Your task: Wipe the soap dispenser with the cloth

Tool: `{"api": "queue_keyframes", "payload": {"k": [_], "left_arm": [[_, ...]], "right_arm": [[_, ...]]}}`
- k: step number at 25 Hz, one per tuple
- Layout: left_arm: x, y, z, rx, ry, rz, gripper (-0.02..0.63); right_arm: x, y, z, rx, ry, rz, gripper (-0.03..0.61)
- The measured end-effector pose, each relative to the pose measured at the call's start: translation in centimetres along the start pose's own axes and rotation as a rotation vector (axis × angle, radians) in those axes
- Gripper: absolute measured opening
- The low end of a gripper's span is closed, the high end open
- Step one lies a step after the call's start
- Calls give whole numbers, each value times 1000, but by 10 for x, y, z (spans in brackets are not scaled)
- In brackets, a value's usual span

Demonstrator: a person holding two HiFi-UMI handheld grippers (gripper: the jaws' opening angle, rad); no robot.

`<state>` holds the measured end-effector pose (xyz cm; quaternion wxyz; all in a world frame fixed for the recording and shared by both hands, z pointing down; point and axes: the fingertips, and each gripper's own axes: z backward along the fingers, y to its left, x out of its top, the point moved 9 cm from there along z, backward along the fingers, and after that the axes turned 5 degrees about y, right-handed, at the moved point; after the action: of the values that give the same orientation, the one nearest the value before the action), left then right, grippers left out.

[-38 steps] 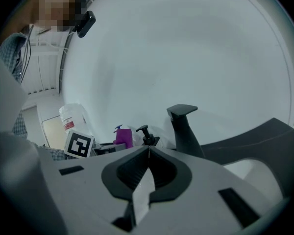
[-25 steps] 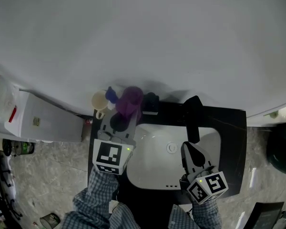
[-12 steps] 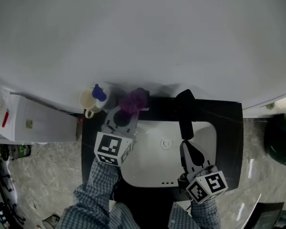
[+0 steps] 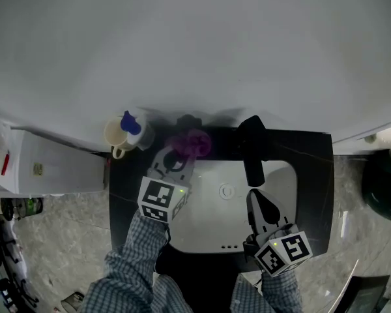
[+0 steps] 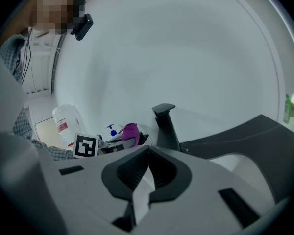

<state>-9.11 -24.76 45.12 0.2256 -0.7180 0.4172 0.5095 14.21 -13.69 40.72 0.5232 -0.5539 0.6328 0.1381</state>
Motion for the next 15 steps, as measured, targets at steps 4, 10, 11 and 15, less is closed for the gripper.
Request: {"api": "queue_keyframes", "payload": {"k": [4,10,11,15], "left_arm": [[-5,-6,-4,-19,17,-1,57],[-34,-19,-11,-55,156,7,58],[-38,-22,-11,-60,176,15,58],[-43,-38,-2,-83,190,54,57]], "right_arm": [[-3,2,1,6,2,-1,18],[-5,5,1,14,3,-2,18],[-5,4,2,13,2,-5,18],[-5,1,5,7,-2,-11,18]]}}
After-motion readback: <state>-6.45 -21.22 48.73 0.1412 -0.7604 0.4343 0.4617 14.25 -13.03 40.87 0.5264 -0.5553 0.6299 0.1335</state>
